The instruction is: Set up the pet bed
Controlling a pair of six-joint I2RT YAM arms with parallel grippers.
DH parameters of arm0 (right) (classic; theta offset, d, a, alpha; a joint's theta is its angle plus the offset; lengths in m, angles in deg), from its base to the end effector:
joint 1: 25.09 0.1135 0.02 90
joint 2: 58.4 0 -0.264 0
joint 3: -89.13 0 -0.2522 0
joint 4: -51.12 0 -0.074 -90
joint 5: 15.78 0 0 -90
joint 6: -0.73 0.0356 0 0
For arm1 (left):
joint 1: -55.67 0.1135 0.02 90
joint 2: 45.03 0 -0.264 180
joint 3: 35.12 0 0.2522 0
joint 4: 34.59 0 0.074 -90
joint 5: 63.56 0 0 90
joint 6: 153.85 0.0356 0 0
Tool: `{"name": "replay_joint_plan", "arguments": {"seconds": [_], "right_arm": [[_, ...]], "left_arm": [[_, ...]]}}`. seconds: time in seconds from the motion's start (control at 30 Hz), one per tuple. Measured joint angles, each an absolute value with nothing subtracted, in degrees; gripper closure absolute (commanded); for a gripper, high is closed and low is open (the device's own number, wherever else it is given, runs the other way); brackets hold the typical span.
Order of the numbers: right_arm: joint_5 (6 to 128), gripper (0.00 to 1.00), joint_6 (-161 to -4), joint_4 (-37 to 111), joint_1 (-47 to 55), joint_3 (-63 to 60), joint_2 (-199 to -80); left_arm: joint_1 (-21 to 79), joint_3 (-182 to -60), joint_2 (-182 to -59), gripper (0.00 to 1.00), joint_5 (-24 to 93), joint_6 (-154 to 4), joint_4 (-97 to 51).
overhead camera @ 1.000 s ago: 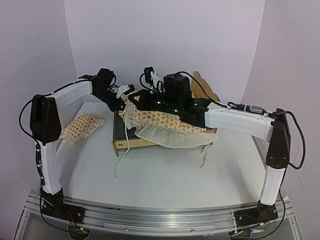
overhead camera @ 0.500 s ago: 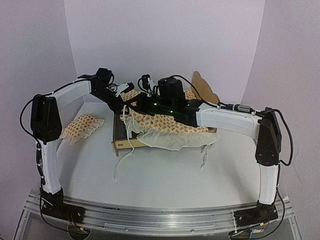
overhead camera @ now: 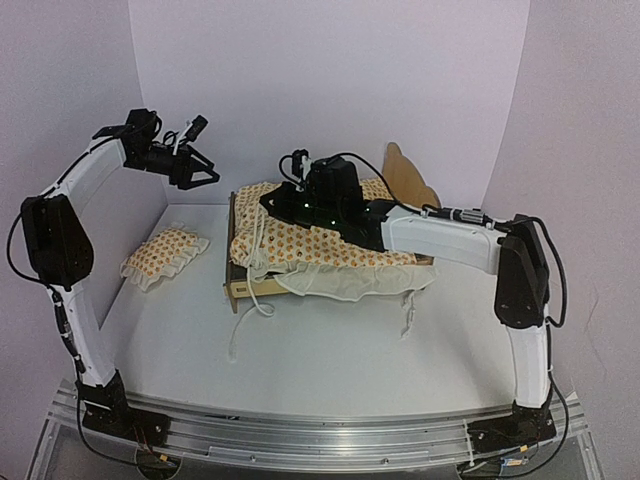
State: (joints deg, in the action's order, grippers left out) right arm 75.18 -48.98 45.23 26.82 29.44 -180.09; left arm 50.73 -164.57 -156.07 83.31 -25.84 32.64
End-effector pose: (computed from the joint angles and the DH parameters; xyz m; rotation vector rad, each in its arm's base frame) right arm 0.3210 0.4085 0.3182 -0.1732 1.8369 1.1599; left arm 0.4115 -0.0655 0.3692 1.1442 1.7637 -0.8492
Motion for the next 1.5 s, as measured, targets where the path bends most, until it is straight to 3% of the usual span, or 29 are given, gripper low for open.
{"name": "replay_joint_plan", "arguments": {"seconds": [0.13, 0.27, 0.33, 0.43, 0.5, 0.57, 0.67, 0.8, 0.9, 0.97, 1.0, 1.1, 1.13, 1.23, 1.3, 1.5], "right_arm": [[75.3, 1.0, -48.68, 45.42, 26.7, 30.32, -180.33], [75.28, 1.0, -48.55, 45.46, 26.7, 30.47, -180.33], [75.28, 1.0, -48.5, 45.46, 26.7, 30.48, -180.33], [75.28, 1.0, -48.5, 45.48, 26.7, 30.48, -180.33], [75.28, 1.0, -48.5, 45.5, 26.7, 30.48, -180.33], [75.28, 1.0, -48.5, 45.55, 26.7, 30.48, -180.33], [75.26, 1.0, -48.5, 45.89, 26.7, 30.48, -180.33], [75.24, 1.0, -48.48, 46.58, 26.7, 30.48, -180.33], [75.24, 1.0, -48.48, 46.87, 26.7, 30.48, -180.33], [75.24, 1.0, -48.48, 46.95, 26.7, 30.48, -180.33], [75.24, 1.0, -48.48, 46.99, 26.7, 30.48, -180.33], [75.24, 1.0, -48.48, 47.19, 26.7, 30.48, -180.33], [75.24, 0.97, -48.49, 47.19, 26.7, 30.48, -180.33], [75.24, 0.68, -48.67, 47.41, 26.67, 30.14, -180.32], [75.11, 0.6, -49.87, 47.81, 26.58, 29.04, -180.24], [72.52, 0.55, -58.61, 47.8, 27.3, 18.8, -176.39]], "left_arm": [[43.93, -159.36, -154.14, 0.26, 83.01, -23.22, 33.82], [38.4, -155.16, -153.96, 0.42, 81.04, -21.79, 34.2], [37.2, -154.13, -153.98, 0.53, 80.0, -21.62, 34.19], [37.33, -154.01, -153.98, 0.8, 78.82, -21.53, 34.16], [37.61, -153.84, -153.98, 0.88, 78.23, -20.91, 33.88], [37.8, -153.51, -153.98, 0.84, 77.77, -21.02, 33.6], [37.82, -153.24, -153.98, 0.71, 77.72, -20.97, 33.59], [37.53, -152.47, -153.98, 0.67, 77.88, -20.72, 33.61], [37.12, -151.22, -153.98, 0.72, 77.85, -20.99, 33.45], [36.84, -150.46, -153.99, 0.84, 77.74, -21.23, 33.27], [36.74, -150.27, -154.0, 0.95, 77.7, -21.29, 33.21], [36.47, -150.16, -154.07, 1.0, 77.64, -21.93, 33.15], [36.42, -150.16, -154.07, 1.0, 77.64, -21.91, 33.1], [36.4, -150.97, -154.18, 1.0, 77.7, -22.85, 34.12], [36.4, -153.32, -154.55, 1.0, 78.24, -24.24, 36.09], [36.73, -159.5, -154.57, 1.0, 81.65, -30.94, 39.78]]}}
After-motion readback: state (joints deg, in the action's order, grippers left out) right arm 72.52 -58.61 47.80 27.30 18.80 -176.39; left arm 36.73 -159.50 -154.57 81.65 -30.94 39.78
